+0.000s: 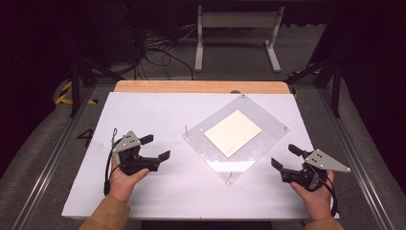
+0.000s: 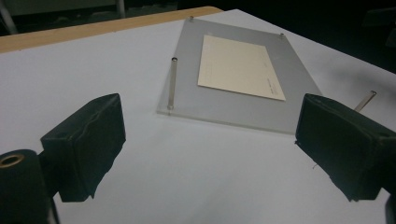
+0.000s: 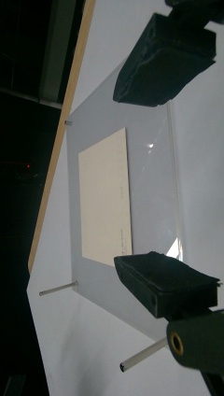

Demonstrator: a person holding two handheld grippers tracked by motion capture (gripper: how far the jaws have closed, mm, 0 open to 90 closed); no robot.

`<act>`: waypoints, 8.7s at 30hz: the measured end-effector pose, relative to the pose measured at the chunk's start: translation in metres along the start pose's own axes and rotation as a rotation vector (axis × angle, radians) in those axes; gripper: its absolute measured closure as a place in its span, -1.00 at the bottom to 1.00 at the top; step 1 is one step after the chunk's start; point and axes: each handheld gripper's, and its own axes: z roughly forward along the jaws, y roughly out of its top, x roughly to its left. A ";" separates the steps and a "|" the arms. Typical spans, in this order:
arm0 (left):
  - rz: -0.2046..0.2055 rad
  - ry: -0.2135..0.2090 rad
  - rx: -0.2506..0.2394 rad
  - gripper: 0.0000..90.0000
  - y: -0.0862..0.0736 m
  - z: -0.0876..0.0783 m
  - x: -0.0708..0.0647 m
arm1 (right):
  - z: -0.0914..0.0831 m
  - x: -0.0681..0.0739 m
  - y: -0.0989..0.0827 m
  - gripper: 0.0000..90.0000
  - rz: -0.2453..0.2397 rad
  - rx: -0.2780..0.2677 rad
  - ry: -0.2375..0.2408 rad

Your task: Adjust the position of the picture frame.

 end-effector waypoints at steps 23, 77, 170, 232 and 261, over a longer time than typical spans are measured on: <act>0.021 0.018 0.028 -0.54 0.033 0.079 0.008 | -0.008 0.025 -0.002 -0.62 -0.007 0.039 0.079; 0.000 0.070 0.064 -0.11 0.020 0.098 0.019 | 0.070 0.092 0.009 0.86 -0.249 0.224 0.408; -0.100 0.066 0.083 -0.03 -0.005 0.028 0.034 | 0.080 -0.009 0.049 0.39 -0.035 0.233 0.176; -0.130 0.216 0.118 -0.25 -0.037 -0.042 0.038 | 0.094 0.139 0.006 0.64 -0.258 0.498 0.712; -0.045 0.392 0.187 0.88 0.014 0.036 0.073 | 0.051 0.058 0.031 0.48 -0.108 0.233 0.479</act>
